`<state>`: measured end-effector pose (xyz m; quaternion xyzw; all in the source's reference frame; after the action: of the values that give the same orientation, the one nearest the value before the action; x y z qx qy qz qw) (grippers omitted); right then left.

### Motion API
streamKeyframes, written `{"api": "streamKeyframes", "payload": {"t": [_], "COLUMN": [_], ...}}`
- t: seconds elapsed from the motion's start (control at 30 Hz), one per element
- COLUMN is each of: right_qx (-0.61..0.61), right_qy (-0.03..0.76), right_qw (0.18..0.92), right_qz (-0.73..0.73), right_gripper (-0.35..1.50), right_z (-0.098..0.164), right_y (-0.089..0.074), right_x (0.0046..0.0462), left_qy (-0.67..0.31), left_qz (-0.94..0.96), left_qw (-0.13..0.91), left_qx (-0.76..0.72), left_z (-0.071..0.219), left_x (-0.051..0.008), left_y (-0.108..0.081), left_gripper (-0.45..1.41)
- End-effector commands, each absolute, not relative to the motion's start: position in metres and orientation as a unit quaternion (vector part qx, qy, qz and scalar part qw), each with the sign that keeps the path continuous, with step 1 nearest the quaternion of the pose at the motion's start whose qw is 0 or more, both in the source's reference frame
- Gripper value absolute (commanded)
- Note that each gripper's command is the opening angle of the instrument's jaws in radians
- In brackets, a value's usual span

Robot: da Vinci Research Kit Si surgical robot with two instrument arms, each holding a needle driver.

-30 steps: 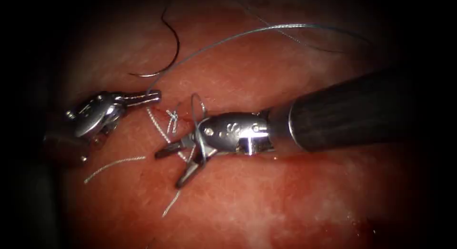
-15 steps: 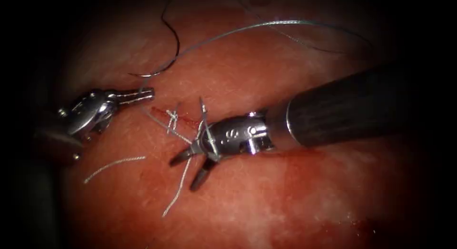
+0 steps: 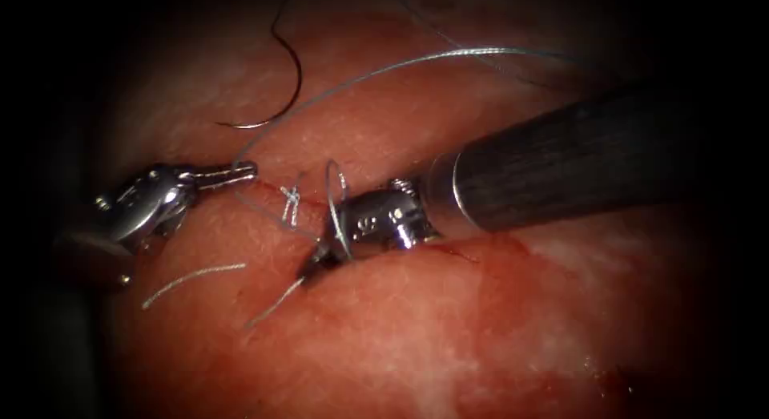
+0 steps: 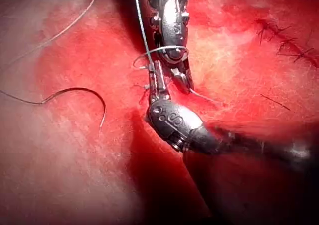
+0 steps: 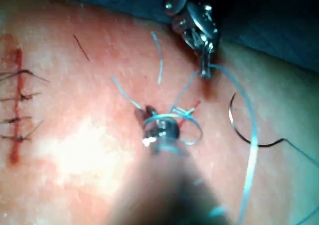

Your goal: Wound Closure

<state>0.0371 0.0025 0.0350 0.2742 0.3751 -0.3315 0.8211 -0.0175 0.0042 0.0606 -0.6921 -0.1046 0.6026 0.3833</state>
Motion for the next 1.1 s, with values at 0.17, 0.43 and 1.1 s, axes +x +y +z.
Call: {"api": "streamKeyframes", "payload": {"t": [0.17, 0.43, 1.1], "right_qx": [0.274, 0.275, 0.306], "right_qy": [0.367, 0.442, 0.506], "right_qw": [0.819, 0.807, 0.806], "right_qz": [-0.346, -0.279, -0.03], "right_gripper": [-0.35, -0.35, -0.35], "right_z": [0.035, 0.034, 0.034], "right_y": [0.001, 0.002, 0.007], "right_x": [0.038, 0.0375, 0.0326], "left_qy": [-0.108, -0.113, -0.151], "left_qz": [0.604, 0.61, 0.631], "left_qw": [0.383, 0.373, 0.348], "left_qx": [-0.691, -0.69, -0.676], "left_z": [0.06, 0.059, 0.051], "left_x": [-0.0176, -0.0176, -0.0157], "left_y": [0.002, -0.002, -0.019], "left_gripper": [-0.45, -0.45, -0.45]}}
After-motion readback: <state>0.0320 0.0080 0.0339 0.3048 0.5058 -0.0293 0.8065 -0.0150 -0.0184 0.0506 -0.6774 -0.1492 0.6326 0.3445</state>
